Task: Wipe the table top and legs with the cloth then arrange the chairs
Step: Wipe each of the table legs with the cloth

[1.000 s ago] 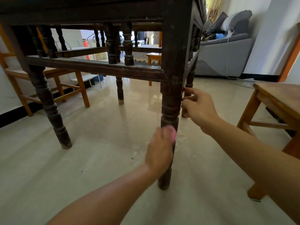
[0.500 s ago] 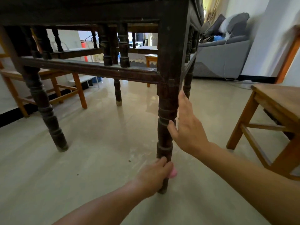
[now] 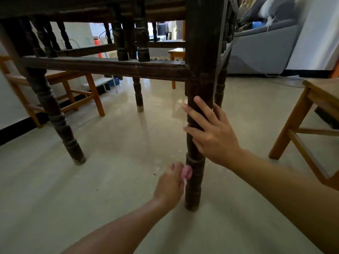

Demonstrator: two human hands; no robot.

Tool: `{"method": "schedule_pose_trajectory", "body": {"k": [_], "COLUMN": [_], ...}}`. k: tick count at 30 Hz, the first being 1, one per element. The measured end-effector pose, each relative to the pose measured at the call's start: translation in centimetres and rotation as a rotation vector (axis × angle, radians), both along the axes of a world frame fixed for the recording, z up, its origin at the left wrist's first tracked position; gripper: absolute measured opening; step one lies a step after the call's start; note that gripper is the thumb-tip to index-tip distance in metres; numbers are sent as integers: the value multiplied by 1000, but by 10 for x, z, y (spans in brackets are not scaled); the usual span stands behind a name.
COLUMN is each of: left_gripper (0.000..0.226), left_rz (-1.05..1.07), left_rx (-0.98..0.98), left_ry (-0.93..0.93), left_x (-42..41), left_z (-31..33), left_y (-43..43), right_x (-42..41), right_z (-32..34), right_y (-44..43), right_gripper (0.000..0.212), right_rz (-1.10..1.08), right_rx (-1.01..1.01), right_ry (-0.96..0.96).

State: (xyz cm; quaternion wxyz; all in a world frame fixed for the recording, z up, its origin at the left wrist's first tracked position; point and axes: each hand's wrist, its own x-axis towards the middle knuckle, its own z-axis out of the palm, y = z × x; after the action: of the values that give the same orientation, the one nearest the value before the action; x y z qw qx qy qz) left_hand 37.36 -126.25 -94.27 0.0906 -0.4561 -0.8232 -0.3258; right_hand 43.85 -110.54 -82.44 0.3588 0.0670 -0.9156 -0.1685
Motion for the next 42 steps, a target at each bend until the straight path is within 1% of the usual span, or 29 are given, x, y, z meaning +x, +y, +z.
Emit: {"method": "schedule_pose_trajectory", "body": {"k": [2, 3, 5, 7, 8, 9, 11, 12, 13, 14, 15, 17, 18, 20, 21, 22, 23, 25, 26, 27, 29, 31, 32, 34, 36, 37, 38, 40, 42], "left_gripper": [18, 19, 14, 3, 6, 9, 2, 6, 11, 13, 14, 20, 21, 13, 12, 12, 13, 20, 23, 23, 15, 8, 10, 4, 22, 25, 24, 18, 13], "left_rz": [217, 213, 59, -196, -281, -291, -85, 64, 206, 297, 292, 175, 78, -159, -207, -159, -35, 212, 233, 191, 34, -162, -218, -54, 249, 334, 332, 154, -112], "left_rx": [218, 255, 177, -42, -157, -204, -110, 11, 97, 207, 272, 212, 131, -8, -55, -71, -23, 135, 185, 192, 100, -50, -144, -219, -140, -82, -63, -143, -316], "left_ry": [-123, -122, -133, -239, -158, -54, -106, -202, -188, -203, -210, -222, -240, -323, -290, -271, -284, -283, -253, -226, -213, -204, -191, -299, -400, -434, -438, -418, -419], "left_x": [-10, -9, 3, 31, 40, 40, 19, 4, -11, -21, -24, -11, 3, 23, 24, 15, 2, -19, -21, -18, -2, 13, 13, -4, -21, -24, -22, -8, 20], "left_z": [14, 20, 16, -2, -12, -23, -28, -24, -18, -11, -8, -16, -26, -50, -59, -60, -58, -43, -37, -35, -43, -63, -75, -85, -81, -76, -72, -75, -87], "left_y": [10, 17, 25, 20, 14, 8, 4, 6, 10, 13, 18, 24, 23, 11, 5, 3, 4, 11, 16, 21, 20, 6, -3, -10, -3, 4, 10, 21, 23], "right_x": [-5, -7, -12, -14, -15, -16, -19, -21, -24, -26, -29, -34, -35, -37, -37, -37, -38, -38, -39, -39, -40, -40, -40, -41, -41, -41, -41, -41, -41], "right_z": [-4, -5, -8, -11, -12, -13, -14, -15, -17, -19, -21, -25, -27, -28, -27, -27, -27, -27, -27, -28, -29, -30, -30, -29, -29, -29, -28, -29, -30], "right_y": [1, 1, 2, 3, 4, 4, 5, 4, 4, 3, 2, 0, 1, 1, 1, 0, 0, 0, 1, 0, 0, -2, -2, -2, -3, -3, -3, -4, -3], "right_gripper": [24, 22, 16, 14, 14, 14, 15, 15, 15, 14, 14, 14, 15, 15, 15, 16, 16, 17, 16, 16, 14, 14, 14, 16, 17, 17, 17, 17, 18], "right_rz": [1, 1, 6, 27, 40, 50, 58, 56, 52, 50, 51, 55, 58, 72, 78, 79, 77, 68, 66, 66, 70, 77, 78, 69, 63, 61, 59, 61, 73], "right_rx": [-9, -8, -3, -6, -9, -11, -11, -12, -15, -22, -31, -49, -52, -52, -53, -53, -53, -54, -57, -61, -69, -81, -85, -85, -84, -85, -86, -91, -97], "right_ry": [20, 39, 80, 115, 129, 142, 171, 188, 204, 223, 247, 301, 322, 338, 338, 337, 339, 347, 349, 354, 362, 361, 364, 369, 379, 385, 389, 393, 394]}}
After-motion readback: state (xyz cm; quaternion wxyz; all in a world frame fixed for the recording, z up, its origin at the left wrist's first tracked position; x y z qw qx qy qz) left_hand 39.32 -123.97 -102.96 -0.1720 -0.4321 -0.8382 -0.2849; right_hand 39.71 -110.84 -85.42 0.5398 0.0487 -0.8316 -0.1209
